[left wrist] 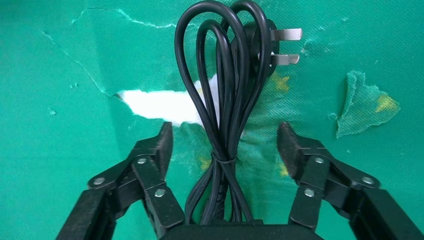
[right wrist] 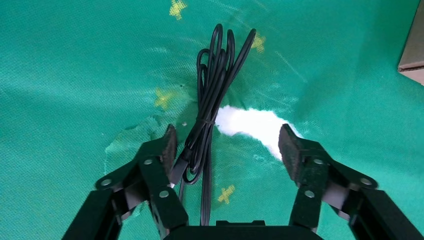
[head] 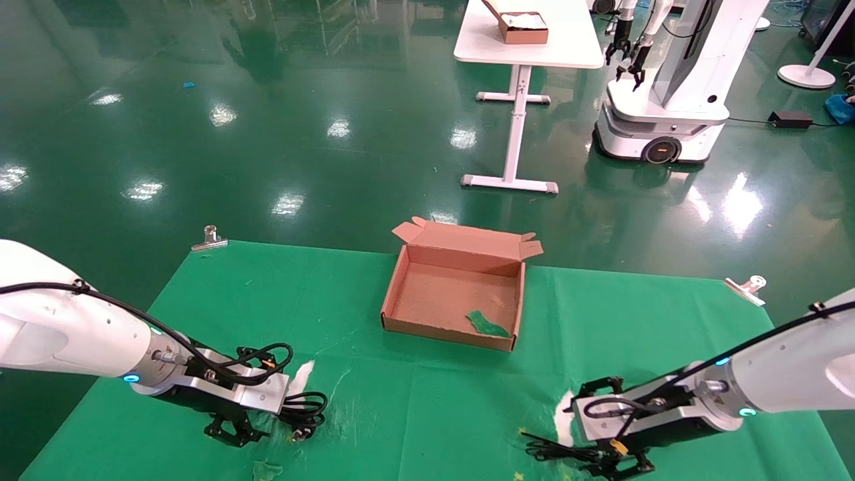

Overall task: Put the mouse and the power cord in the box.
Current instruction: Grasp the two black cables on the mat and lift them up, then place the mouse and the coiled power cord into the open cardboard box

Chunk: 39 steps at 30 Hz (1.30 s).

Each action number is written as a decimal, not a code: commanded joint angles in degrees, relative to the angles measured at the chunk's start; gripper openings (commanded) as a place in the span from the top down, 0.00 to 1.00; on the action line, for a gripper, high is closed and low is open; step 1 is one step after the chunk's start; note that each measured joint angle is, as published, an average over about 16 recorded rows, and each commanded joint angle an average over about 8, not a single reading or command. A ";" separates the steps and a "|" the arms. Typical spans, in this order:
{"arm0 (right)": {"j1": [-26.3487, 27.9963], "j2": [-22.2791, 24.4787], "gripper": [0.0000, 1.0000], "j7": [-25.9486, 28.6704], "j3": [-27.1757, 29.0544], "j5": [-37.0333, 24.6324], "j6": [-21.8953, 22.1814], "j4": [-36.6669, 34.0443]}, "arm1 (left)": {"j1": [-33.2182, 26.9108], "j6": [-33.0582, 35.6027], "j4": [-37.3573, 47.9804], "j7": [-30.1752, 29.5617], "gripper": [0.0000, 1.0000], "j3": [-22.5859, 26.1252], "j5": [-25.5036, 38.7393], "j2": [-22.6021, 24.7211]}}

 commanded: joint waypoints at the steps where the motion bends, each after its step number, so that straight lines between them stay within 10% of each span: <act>1: -0.02 0.02 1.00 0.01 0.01 0.02 -0.02 0.03 | 0.02 0.01 -0.06 -0.03 1.00 -0.01 -0.02 -0.01; 39: 4.45 2.86 1.00 -1.19 1.62 2.30 -1.87 2.07 | -3.40 2.36 -0.80 -0.20 1.00 -2.16 -3.11 -1.57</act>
